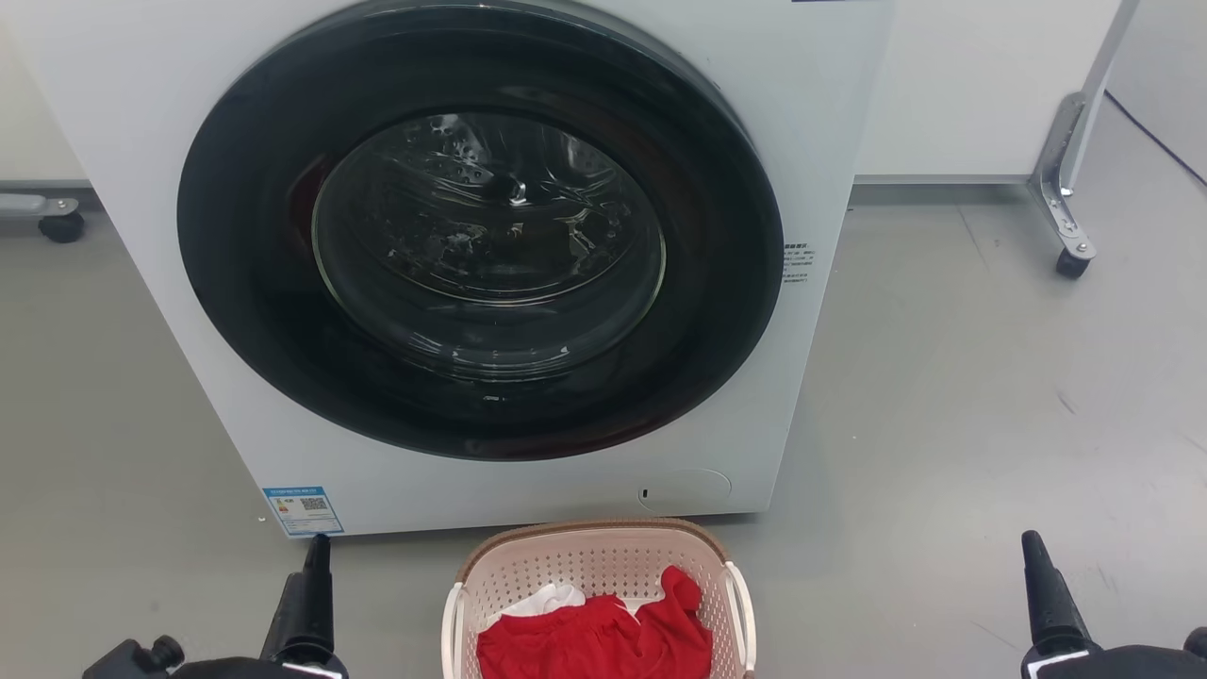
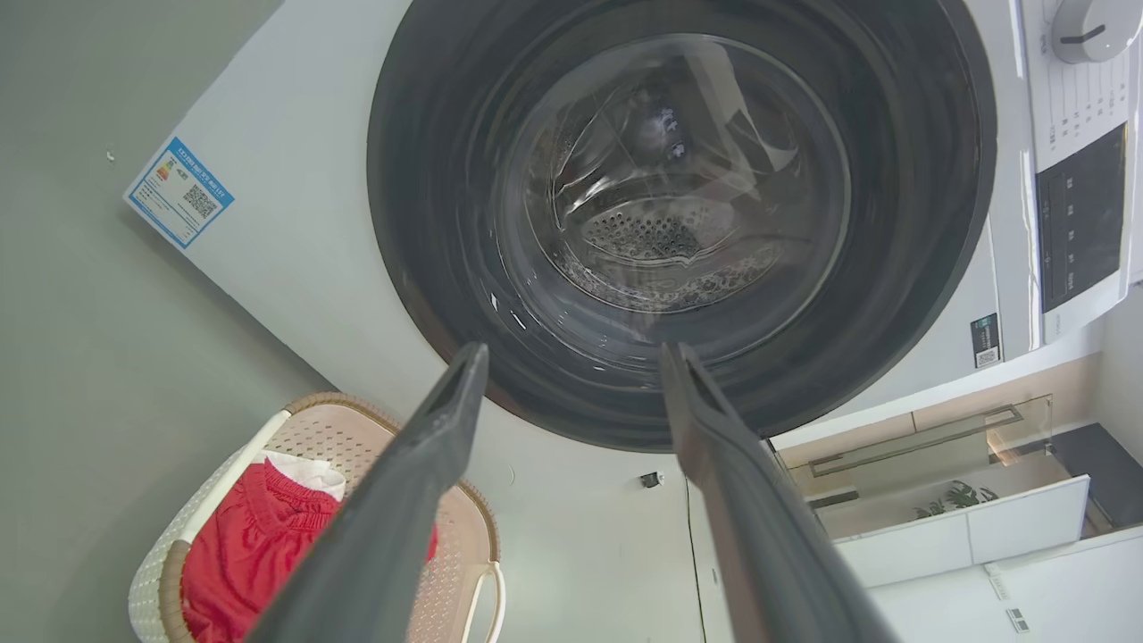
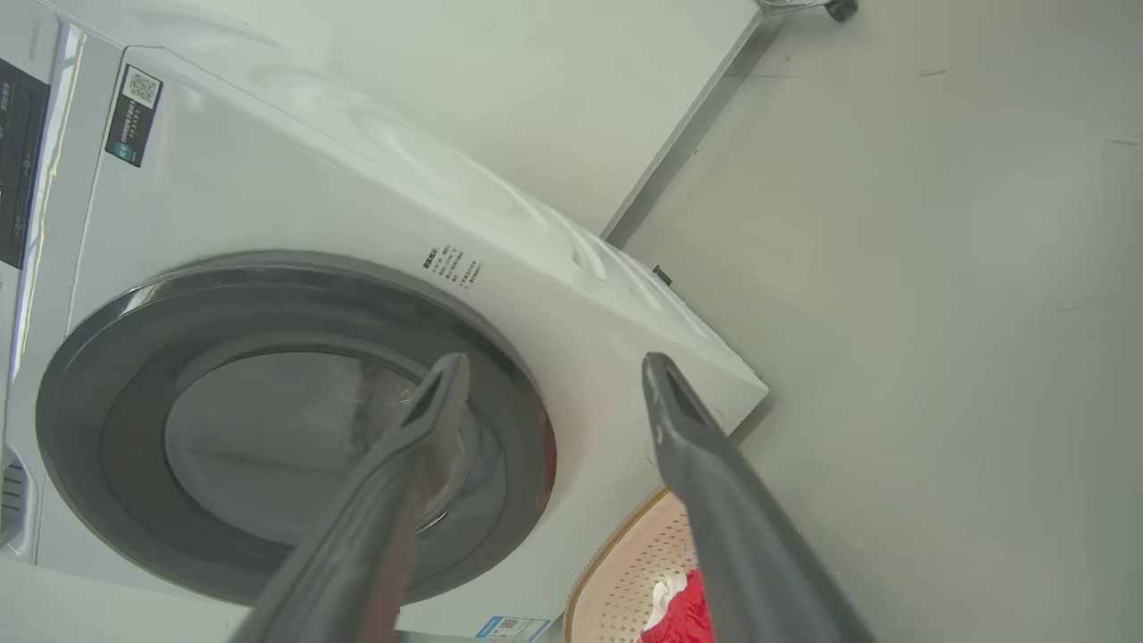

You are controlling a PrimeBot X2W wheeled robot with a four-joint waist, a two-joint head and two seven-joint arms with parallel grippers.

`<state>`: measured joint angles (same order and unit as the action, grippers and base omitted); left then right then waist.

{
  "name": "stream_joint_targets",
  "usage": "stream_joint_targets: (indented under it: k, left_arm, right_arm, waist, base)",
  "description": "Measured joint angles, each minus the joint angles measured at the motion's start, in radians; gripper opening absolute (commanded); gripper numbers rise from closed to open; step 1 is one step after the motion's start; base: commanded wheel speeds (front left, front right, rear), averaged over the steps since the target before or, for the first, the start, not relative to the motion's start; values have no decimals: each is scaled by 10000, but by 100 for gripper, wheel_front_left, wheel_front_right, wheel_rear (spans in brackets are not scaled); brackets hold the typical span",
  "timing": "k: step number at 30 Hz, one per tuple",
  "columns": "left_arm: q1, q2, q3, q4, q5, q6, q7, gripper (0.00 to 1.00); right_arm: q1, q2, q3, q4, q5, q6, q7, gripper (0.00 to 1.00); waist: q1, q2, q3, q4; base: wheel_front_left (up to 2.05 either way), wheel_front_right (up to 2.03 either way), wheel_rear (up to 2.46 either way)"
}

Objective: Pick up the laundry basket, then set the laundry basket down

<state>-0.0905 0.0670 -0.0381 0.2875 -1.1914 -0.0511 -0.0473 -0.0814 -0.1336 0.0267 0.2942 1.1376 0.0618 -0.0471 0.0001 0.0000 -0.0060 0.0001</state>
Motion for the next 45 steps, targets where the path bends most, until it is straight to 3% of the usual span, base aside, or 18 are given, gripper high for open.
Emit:
stream_joint_targets:
  k: [19,45]
  left_arm:
    - [-39,336,-924,-180,3103,433,-690,100]
    - [-116,593,-2017,366,6780,965,-1628,100]
  right_arm:
    - [-111,-454,1189,-109,-2811,-541,-692,100]
    - [-306,-848,2579,318,-6113,-972,-1615,100]
  waist:
    - [0,0,-68,-6]
    - [-3,0,-104,-6]
  base:
    - [0,0,0]
    - [0,0,0]
